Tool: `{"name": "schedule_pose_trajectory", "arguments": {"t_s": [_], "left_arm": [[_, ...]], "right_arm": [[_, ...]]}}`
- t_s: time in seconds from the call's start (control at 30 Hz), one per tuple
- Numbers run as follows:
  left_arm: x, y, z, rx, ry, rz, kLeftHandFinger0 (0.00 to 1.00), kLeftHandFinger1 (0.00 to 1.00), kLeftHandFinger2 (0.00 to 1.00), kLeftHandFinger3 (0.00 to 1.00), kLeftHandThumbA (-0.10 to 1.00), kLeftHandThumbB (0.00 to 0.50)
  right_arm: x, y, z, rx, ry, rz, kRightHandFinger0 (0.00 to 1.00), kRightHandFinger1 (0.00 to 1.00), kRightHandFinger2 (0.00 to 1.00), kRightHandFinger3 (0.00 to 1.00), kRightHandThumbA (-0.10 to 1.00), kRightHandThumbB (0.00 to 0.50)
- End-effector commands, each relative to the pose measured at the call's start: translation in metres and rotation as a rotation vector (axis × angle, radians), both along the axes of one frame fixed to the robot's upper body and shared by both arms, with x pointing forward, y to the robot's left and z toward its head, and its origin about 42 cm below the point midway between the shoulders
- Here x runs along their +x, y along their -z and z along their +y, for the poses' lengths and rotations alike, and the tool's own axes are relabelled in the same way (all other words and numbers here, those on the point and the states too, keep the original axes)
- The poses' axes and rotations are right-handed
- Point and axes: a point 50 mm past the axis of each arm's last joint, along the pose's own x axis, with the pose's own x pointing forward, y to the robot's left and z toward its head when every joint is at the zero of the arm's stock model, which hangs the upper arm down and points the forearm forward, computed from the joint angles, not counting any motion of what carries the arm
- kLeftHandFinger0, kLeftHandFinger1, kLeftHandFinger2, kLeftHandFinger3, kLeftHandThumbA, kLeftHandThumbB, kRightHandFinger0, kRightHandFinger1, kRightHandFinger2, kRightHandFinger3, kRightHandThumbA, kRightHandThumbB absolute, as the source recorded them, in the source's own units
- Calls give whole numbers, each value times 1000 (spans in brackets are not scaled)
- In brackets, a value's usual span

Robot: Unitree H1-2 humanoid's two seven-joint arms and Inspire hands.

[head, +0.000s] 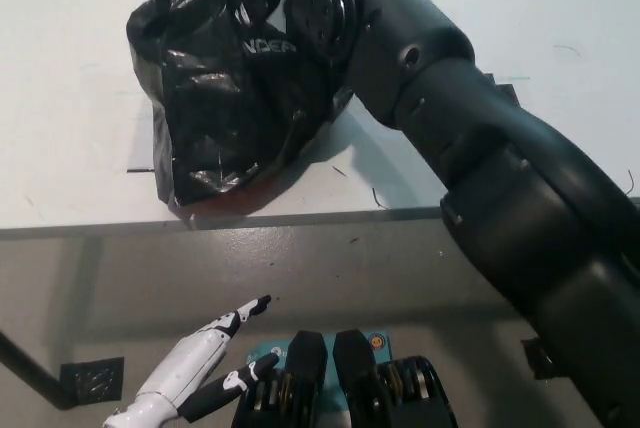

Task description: The robot uses its right hand to pick up a bag of coffee beans and puts it in the black plastic bag, then the robot grabs the top of the bag and lifts it.

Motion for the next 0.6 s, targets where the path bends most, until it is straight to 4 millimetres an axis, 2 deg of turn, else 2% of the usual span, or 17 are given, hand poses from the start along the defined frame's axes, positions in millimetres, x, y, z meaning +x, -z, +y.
{"name": "schedule_pose_trajectory", "arguments": {"t_s": [0.0,0.07,0.13,0.2,0.27,0.3,0.37,0.4,0.47,0.53,0.57], "left_arm": [[5,-14,3,51,41,-42,1000,1000,1000,1000,1000,139],[4,-13,3,50,41,-37,1000,1000,1000,1000,1000,137],[3,-12,2,43,40,-31,1000,1000,1000,1000,1000,142],[1,-10,2,41,37,-26,1000,1000,1000,1000,1000,149],[0,-9,2,48,35,-23,1000,1000,1000,1000,1000,156],[-1,-8,1,47,35,-18,1000,1000,1000,1000,1000,152],[-2,-7,1,49,36,-18,1000,1000,1000,1000,1000,148],[-2,-6,0,47,35,-14,1000,1000,1000,1000,1000,150],[-3,-5,1,45,34,-8,1000,1000,1000,1000,1000,152],[-4,-3,1,49,35,-7,1000,1000,1000,1000,1000,147],[-4,-3,1,50,35,-4,1000,1000,1000,1000,1000,152]], "right_arm": [[-4,-62,3,40,-88,73,1000,1000,1000,1000,906,500],[-5,-78,1,105,-115,75,1000,1000,1000,1000,885,500],[-8,-103,1,222,-144,104,1000,1000,1000,1000,831,500],[-15,-135,0,374,-214,211,1000,1000,1000,1000,768,500],[-21,-160,-1,443,-271,244,1000,1000,1000,1000,813,500],[-28,-187,-5,529,-311,295,1000,1000,1000,1000,792,500],[-34,-205,-7,578,-345,307,1000,1000,1000,1000,790,500],[-42,-230,-13,644,-389,330,1000,1000,1000,1000,752,500],[-48,-243,-17,687,-417,348,1000,1000,1000,1000,746,500],[-64,-279,-32,778,-519,333,1000,1000,1000,1000,755,500],[-68,-288,-38,805,-542,325,1000,1000,1000,1000,757,500]]}}
